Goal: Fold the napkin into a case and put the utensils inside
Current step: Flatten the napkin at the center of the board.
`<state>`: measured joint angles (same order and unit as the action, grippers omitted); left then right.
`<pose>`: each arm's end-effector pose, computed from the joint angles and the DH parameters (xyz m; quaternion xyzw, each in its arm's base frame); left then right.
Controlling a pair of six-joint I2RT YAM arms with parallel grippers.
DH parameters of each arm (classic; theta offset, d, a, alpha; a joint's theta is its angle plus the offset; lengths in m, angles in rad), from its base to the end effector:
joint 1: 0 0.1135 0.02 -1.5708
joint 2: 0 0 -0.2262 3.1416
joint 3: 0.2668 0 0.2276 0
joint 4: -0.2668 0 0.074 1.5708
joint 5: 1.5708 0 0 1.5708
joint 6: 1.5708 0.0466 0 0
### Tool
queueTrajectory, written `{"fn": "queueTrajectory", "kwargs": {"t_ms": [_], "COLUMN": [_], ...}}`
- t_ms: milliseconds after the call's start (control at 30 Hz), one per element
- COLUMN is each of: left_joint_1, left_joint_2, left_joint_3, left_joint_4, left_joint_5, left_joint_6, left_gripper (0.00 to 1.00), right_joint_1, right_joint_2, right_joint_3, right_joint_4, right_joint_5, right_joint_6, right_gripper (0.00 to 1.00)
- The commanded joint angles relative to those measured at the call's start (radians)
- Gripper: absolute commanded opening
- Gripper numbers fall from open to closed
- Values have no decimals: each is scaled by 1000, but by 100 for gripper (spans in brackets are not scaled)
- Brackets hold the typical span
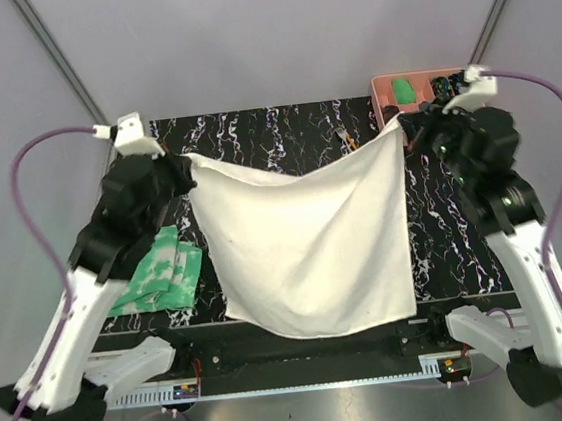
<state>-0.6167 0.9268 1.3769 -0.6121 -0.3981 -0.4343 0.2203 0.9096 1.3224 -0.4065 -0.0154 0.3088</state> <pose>0.1501 -0.0843 0.4251 -0.0595 0.7555 -0.1881 0.6247 0.1742 0.0398 0.4358 0.0257 0.7044 0.1907 0.6832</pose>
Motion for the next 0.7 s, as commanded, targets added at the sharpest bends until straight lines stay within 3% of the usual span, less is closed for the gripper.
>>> {"fn": "queueTrajectory", "kwargs": {"t_ms": [0, 200, 433, 667], "left_joint_1": [239, 397, 411, 419], "left_joint_2": [137, 404, 690, 784], "left_joint_3": [-70, -141, 16, 73], "left_joint_4": [-40, 141, 259, 236], "left_joint_5": [89, 237, 355, 386], "left_joint_6": [-86, -100, -84, -104], "left_gripper": [0, 0, 0, 0], "right_joint_1": [-2, -28, -70, -78], "right_joint_2": [125, 392, 636, 726], "right_joint_3": [-90, -146, -55, -26], "right_joint_4": [133, 320, 397, 411], "right_joint_5": [95, 98, 55, -15], "right_joint_6": [-53, -83, -86, -65], "right_gripper": [0, 0, 0, 0]}}
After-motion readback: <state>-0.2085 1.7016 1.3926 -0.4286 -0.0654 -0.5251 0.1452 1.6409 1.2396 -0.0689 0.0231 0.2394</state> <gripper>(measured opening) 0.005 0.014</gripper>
